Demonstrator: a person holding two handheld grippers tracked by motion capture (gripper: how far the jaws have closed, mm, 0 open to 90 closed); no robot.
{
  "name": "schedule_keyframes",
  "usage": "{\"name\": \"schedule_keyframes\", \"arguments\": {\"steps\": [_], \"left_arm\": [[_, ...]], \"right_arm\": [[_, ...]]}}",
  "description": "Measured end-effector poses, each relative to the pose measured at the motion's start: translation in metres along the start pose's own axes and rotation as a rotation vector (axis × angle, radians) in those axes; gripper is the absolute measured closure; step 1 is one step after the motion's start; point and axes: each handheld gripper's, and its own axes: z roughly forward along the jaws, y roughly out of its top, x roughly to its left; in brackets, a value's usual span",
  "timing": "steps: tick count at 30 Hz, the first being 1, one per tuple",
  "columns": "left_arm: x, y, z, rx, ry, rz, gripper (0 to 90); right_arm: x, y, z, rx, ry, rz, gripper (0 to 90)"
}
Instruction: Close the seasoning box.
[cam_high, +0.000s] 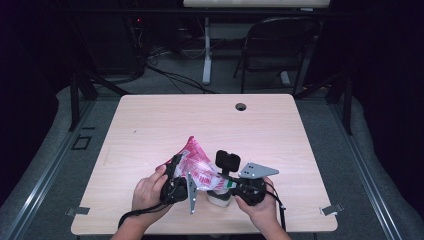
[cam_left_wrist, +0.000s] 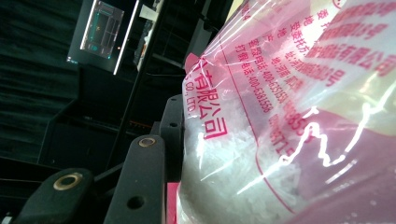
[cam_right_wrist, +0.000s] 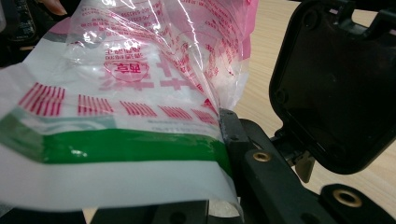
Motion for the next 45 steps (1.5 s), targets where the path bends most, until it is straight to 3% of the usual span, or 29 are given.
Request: {"name": "schedule_keyframes", "arguments": {"steps": [9,22,45], "left_arm": [[0.000,-0.003,0.000,-0.003,-0.015,-0.024,66.3],[0.002,-0.009,0.000,-0.014,-0.058,-0.093,66.2],[-0.002,-0.022,0.000,0.005,-0.124,-0.155,66.3]], "right_arm": [[0.001,0.003,-0.002,-0.009,-0.001,-0.004,90.0],[0.004,0.009,-0.004,-0.017,0.004,-0.022,90.0],[0.007,0.016,0.001,-0.028,0.014,-0.032,90.0]]}}
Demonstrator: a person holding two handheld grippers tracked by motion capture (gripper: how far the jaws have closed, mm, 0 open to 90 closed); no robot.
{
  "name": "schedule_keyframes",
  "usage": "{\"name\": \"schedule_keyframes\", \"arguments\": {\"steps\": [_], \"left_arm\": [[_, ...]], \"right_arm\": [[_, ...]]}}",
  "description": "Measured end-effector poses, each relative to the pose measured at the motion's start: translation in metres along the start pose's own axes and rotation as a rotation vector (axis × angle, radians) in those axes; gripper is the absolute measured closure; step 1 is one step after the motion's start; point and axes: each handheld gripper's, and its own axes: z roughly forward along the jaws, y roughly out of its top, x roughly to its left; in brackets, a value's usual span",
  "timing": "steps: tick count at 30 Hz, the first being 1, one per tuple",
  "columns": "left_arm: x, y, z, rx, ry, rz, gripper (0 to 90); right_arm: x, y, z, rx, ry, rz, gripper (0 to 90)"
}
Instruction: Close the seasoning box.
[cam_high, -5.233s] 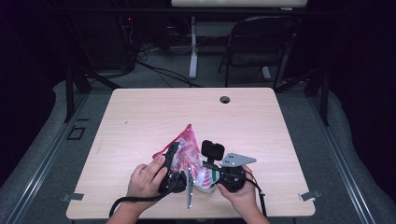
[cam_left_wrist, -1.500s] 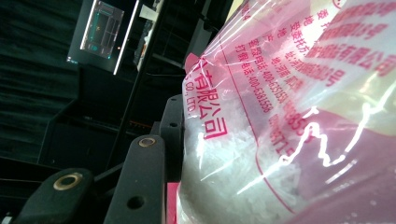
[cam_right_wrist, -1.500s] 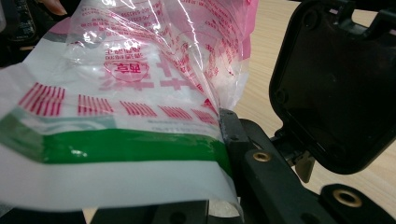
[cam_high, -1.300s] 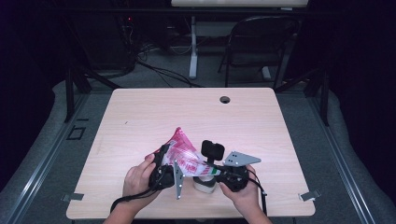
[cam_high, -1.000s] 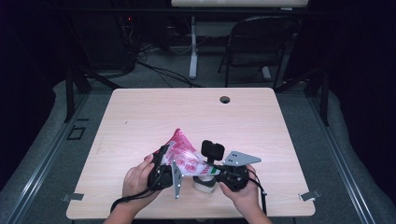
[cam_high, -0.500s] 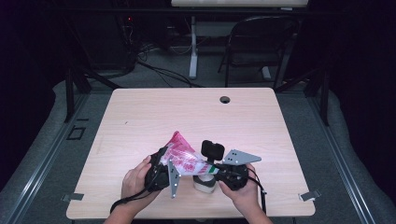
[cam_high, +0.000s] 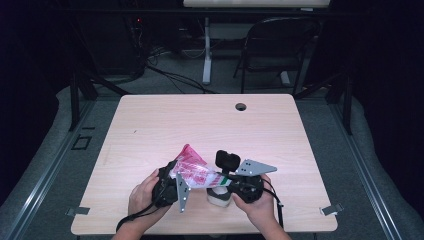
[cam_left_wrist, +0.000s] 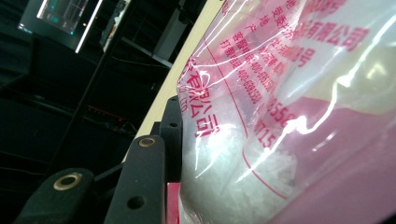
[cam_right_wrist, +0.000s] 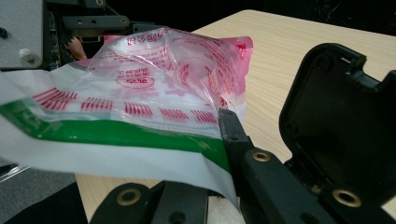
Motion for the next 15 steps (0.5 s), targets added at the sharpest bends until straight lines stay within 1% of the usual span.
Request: {"name": "schedule_keyframes", "arguments": {"steps": [1,5,6,10,13,14,15], "left_arm": [[-0.001,-0.001,0.000,-0.001,-0.005,-0.012,66.4],[0.000,-0.004,0.000,0.003,-0.012,-0.026,66.4],[0.000,-0.005,0.000,0.004,-0.018,-0.031,66.4],[0.000,-0.009,0.001,0.011,-0.041,-0.063,66.4],[-0.001,-0.010,0.002,0.013,-0.046,-0.060,66.4],[-0.002,-0.011,0.002,0.013,-0.055,-0.071,66.4],[-0.003,-0.011,0.002,0.012,-0.056,-0.072,66.4]], "right_arm": [[0.000,0.000,0.000,0.001,0.002,-0.002,90.0],[0.001,0.002,0.003,0.002,0.012,-0.001,90.0],[0.001,0.002,0.004,-0.004,0.011,0.003,90.0],[0.002,0.003,0.006,0.003,0.017,-0.003,90.0],[0.002,0.003,0.007,0.007,0.018,-0.007,90.0],[0.002,0.003,0.007,0.007,0.018,-0.008,90.0],[0.002,0.004,0.007,0.006,0.018,-0.009,90.0]]}}
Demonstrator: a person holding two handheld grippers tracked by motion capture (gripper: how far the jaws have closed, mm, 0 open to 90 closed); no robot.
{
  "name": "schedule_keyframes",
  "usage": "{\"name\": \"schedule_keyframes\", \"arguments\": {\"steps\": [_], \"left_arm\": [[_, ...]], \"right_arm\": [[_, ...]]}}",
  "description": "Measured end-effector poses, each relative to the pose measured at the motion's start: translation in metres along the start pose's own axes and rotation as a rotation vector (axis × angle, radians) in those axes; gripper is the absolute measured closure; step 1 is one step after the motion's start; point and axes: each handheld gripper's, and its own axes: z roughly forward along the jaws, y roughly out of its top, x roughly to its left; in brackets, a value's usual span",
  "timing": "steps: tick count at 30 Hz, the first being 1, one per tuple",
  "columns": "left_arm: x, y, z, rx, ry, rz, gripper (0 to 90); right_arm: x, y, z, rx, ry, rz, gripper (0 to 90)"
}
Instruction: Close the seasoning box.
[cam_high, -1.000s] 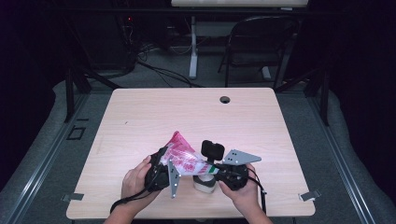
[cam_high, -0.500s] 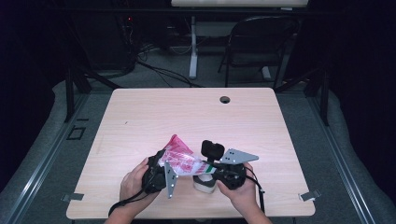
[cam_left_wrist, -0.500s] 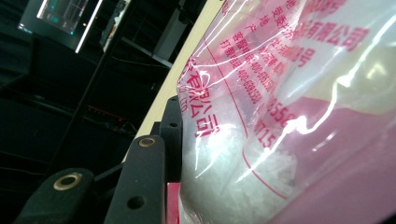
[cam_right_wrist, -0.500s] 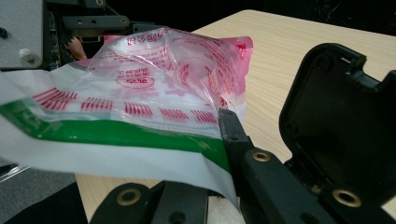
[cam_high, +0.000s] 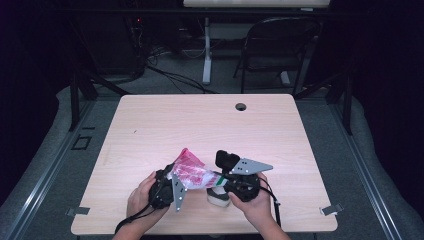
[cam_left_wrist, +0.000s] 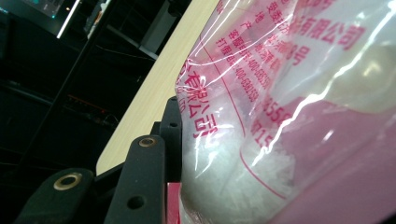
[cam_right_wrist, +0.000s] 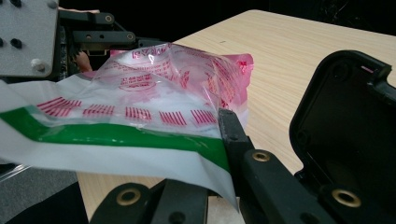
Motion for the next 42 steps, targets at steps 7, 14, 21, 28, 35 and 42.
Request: {"name": "schedule_keyframes", "arguments": {"steps": [7,14,21,28,35,42], "left_arm": [[-0.001,-0.003,0.001,0.006,-0.030,-0.031,66.3],[-0.003,-0.007,0.002,0.015,-0.065,-0.073,66.2],[-0.004,-0.010,0.003,0.020,-0.087,-0.102,65.7],[-0.008,-0.012,0.006,0.024,-0.116,-0.131,65.4],[-0.009,-0.015,0.007,0.027,-0.147,-0.171,65.4],[-0.013,-0.018,0.010,0.032,-0.172,-0.191,64.9]], "right_arm": [[0.000,0.001,0.001,-0.004,0.001,0.002,90.0],[0.001,0.002,0.003,-0.002,0.003,0.000,90.0],[0.002,0.004,0.005,-0.008,0.003,-0.009,90.0],[0.001,0.005,0.006,0.000,0.003,-0.016,90.0],[0.002,0.006,0.009,-0.001,0.007,-0.017,90.0],[0.003,0.006,0.011,0.016,0.002,-0.029,90.0]]}}
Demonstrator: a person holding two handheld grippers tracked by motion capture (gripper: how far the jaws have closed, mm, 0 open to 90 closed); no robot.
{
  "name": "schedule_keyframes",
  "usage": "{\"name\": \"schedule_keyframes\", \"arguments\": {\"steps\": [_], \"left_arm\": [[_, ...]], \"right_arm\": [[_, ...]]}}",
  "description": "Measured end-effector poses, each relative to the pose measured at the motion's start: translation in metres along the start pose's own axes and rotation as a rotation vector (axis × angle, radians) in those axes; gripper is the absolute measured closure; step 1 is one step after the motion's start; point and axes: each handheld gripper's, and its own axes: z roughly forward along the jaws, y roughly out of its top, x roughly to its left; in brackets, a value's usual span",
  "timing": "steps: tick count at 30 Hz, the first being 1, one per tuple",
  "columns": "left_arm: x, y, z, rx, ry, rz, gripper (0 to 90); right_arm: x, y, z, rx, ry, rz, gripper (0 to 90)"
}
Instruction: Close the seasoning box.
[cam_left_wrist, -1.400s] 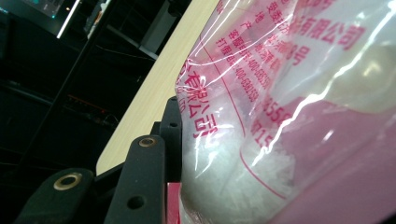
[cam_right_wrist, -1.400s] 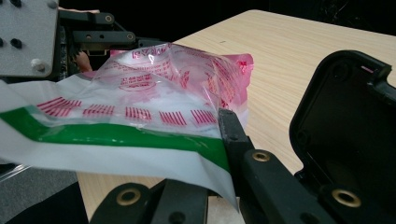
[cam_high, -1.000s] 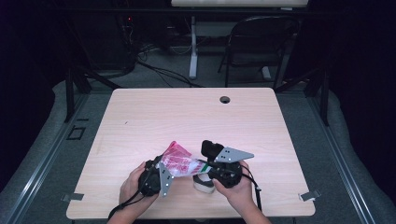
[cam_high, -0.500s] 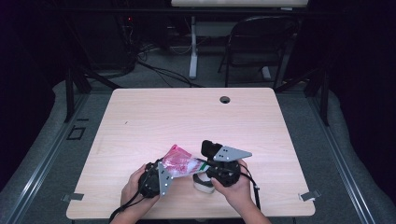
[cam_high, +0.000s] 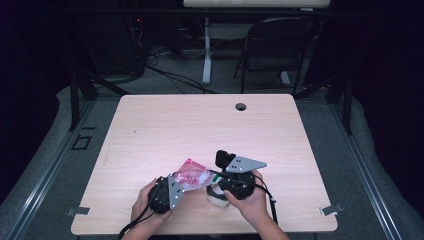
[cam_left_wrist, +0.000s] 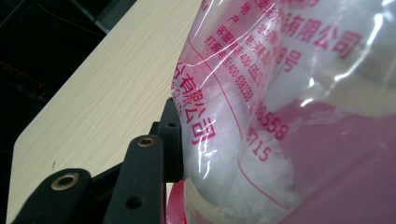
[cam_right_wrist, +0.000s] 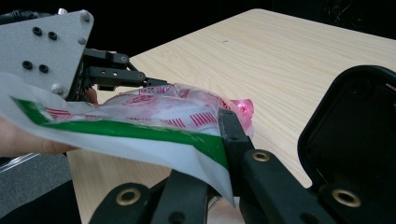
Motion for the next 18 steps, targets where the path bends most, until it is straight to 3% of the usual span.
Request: {"name": "schedule_keyframes", "arguments": {"steps": [4,11,18], "left_arm": [[-0.0006,-0.0011,0.0013,-0.002,-0.005,-0.008,64.6],[0.0012,-0.0037,0.0036,-0.002,-0.053,-0.057,63.6],[0.0003,-0.0047,0.0059,0.001,-0.067,-0.067,64.0]], "right_arm": [[-0.0001,0.0002,0.0007,0.000,0.002,-0.001,90.0],[0.0009,0.0006,0.0022,0.007,0.000,-0.004,90.0],[0.0003,0.0002,0.0035,0.011,0.001,-0.001,90.0]]}}
